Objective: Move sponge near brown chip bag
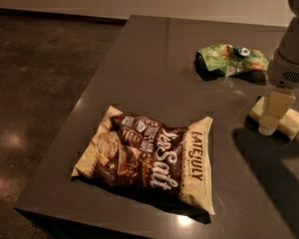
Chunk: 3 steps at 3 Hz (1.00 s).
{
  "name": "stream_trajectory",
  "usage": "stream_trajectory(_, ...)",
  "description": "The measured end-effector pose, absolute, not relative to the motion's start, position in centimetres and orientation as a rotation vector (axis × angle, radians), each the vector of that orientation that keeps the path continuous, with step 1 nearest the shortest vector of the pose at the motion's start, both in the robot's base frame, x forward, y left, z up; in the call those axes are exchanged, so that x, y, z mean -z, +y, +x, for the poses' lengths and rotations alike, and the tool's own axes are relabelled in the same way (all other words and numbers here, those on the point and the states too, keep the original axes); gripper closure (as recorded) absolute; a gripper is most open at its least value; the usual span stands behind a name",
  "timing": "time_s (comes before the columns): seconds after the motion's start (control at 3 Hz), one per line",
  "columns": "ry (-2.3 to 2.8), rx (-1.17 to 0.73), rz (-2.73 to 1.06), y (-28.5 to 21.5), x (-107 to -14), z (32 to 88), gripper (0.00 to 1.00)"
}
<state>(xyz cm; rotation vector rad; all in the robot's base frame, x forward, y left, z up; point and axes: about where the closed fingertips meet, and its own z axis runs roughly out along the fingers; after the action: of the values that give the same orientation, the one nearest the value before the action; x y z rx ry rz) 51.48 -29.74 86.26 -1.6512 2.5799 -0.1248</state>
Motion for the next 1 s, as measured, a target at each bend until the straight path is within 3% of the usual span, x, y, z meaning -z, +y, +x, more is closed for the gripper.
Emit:
stream_trajectory(0.67,2.578,0.066,-1.644,-29.8,-84.7,50.5,0.00)
stream_trajectory(1.0,2.580,0.049,-1.649,-29.8,-84.2,50.3,0.16)
